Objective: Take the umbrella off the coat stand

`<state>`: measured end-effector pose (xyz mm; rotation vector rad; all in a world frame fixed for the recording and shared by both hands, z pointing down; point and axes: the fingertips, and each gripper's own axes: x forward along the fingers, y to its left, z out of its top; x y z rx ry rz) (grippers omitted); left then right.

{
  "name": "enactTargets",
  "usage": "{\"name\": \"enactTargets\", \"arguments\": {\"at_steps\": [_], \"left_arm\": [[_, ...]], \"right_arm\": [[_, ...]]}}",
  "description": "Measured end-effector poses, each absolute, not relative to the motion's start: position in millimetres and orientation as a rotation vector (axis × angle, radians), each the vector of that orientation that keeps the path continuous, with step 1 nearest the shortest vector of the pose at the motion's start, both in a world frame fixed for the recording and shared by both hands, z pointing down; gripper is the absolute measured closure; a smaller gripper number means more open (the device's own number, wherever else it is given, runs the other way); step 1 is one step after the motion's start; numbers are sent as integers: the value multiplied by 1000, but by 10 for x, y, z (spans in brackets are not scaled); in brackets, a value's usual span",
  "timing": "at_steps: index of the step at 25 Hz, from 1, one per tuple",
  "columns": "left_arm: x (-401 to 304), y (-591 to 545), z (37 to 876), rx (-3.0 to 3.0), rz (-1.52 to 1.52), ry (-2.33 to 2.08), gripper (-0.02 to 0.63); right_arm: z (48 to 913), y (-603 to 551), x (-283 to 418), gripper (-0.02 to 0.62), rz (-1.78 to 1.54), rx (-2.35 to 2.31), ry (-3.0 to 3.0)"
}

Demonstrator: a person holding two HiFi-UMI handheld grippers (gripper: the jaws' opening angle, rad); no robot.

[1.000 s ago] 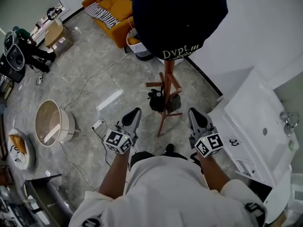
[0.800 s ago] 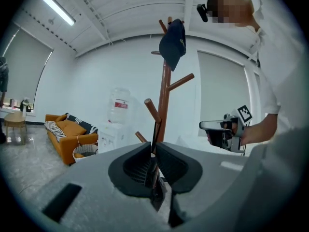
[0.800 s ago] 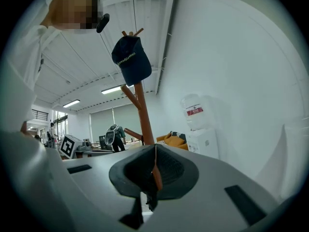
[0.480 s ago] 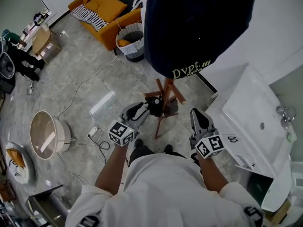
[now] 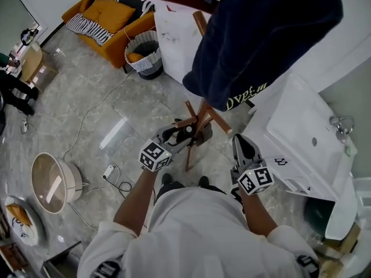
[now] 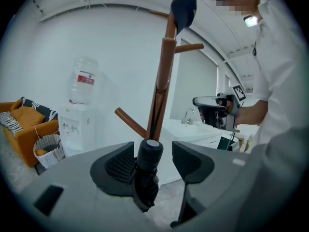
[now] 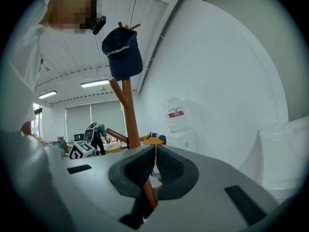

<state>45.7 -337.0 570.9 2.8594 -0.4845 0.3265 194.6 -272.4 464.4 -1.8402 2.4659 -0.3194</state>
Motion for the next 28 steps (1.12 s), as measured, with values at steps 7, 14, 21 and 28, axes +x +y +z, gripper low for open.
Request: {"name": "enactTargets", "arguments": {"at_steps": [7, 14, 21, 28], "left_arm": [[617, -3435, 5916, 2861, 427, -425, 367], [688, -3481, 5955, 2867, 469, -403, 375], [692, -3482, 5907, 2877, 489, -405, 391], [668, -3433, 5590, 2910, 442, -385, 402]], "right_arm": [[4684, -2613, 2030, 577, -343, -1919, 2421], [4723, -2580, 2093, 577, -360, -1949, 2403], [4746, -2597, 2110, 577, -367, -1942, 2399], [4722, -2673, 2020, 577, -369, -1899, 2432]]}}
